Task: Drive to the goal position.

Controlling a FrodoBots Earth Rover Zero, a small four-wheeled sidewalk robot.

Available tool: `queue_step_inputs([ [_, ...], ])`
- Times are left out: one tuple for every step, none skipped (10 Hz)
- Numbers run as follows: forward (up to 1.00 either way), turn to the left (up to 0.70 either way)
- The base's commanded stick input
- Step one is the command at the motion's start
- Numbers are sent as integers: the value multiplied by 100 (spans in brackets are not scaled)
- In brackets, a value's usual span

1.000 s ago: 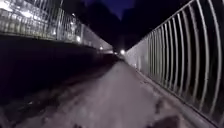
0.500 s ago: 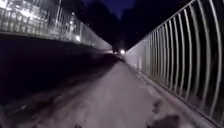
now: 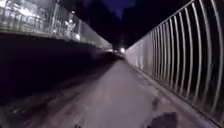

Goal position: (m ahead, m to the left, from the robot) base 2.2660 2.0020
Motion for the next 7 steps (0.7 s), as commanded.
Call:
queue_step_inputs([
  [30,1],
  [30,1],
  [30,1],
  [30,1],
  [30,1],
  [30,1],
  [30,1],
])
